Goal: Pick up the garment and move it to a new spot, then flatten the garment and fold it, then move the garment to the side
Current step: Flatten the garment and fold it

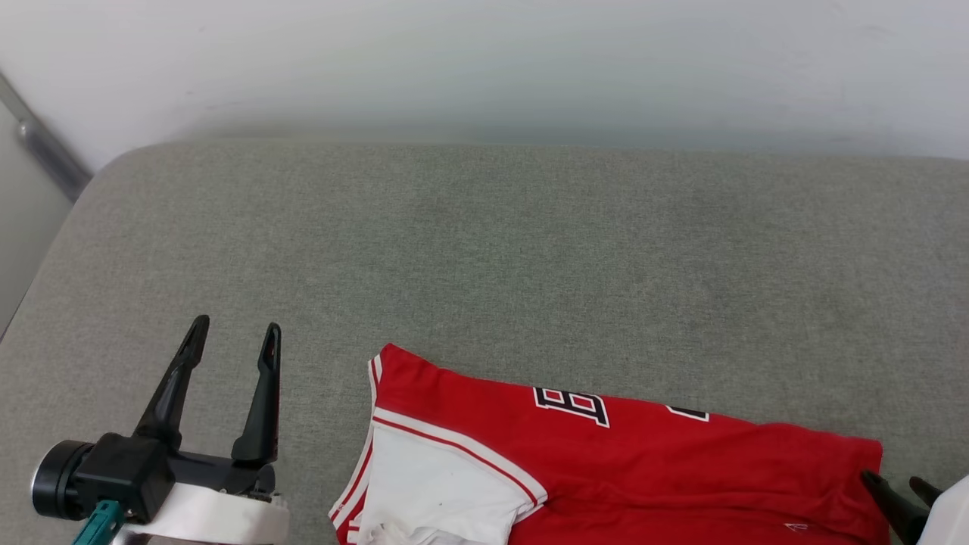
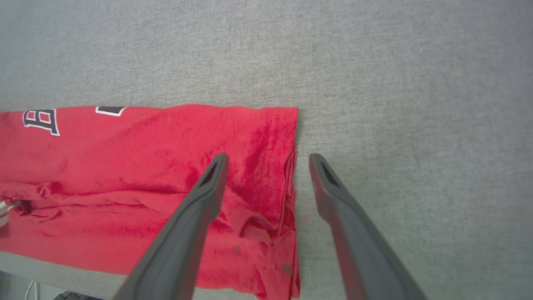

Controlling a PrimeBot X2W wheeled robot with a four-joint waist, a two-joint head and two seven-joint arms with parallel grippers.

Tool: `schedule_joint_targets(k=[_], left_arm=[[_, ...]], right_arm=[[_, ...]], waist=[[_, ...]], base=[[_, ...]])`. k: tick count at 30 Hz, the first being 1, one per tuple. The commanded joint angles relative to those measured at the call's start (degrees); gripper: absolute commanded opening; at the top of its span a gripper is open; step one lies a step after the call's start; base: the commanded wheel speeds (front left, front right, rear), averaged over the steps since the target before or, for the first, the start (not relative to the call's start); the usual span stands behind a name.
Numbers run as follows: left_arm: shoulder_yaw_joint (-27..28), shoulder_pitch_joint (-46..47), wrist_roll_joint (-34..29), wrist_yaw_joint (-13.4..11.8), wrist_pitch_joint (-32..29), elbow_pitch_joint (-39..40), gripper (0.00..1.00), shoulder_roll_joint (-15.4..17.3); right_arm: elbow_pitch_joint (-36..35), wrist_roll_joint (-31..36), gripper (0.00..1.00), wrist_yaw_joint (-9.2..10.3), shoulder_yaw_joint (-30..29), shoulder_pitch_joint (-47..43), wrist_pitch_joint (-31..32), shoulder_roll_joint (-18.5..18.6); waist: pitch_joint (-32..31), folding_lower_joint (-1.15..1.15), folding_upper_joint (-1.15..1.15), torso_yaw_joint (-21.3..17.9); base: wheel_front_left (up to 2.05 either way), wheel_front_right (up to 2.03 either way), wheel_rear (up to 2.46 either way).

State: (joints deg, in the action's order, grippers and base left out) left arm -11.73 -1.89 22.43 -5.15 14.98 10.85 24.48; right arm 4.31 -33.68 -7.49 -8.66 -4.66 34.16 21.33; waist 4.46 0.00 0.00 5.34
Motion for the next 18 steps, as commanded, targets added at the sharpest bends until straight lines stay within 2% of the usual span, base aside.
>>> schedule_joint_targets(k=[1, 5, 9, 14, 18], left_arm=[[1.9, -1.1, -2.4, 1.9, 0.2, 1.3, 1.0, -2.1], [4.0, -2.3, -6.5, 5.8, 0.3, 1.4, 1.0, -5.3], [5.7, -2.6, -8.9, 8.6, 0.3, 0.5, 1.0, -7.9], [7.0, -2.4, -10.4, 10.5, 0.3, 0.1, 1.0, -9.8], [7.9, -1.6, -11.4, 11.6, 0.3, -0.1, 1.0, -11.0]], right_arm=[[0.9, 0.7, 1.0, 0.0, -1.3, -1.1, 0.0, -1.6], [3.2, 1.5, 1.0, 0.0, -2.6, -1.7, -0.8, -3.6], [5.9, 0.9, 1.0, 0.0, -3.2, -2.2, -1.6, -4.7], [8.6, 0.1, 1.0, 0.01, -2.2, -2.1, -2.5, -5.4], [10.3, -2.4, 1.0, -0.1, 1.3, -1.4, -3.0, -6.6]], waist=[[0.5, 0.0, 0.0, 0.6], [1.4, 0.0, 0.0, 1.4], [2.2, 0.0, 0.0, 2.1], [3.2, 0.0, 0.0, 2.6], [4.1, 0.0, 0.0, 3.0]], base=[[0.0, 0.0, 0.0], [0.0, 0.0, 0.0], [0.0, 0.0, 0.0], [0.0, 0.0, 0.0], [0.0, 0.0, 0.0]])
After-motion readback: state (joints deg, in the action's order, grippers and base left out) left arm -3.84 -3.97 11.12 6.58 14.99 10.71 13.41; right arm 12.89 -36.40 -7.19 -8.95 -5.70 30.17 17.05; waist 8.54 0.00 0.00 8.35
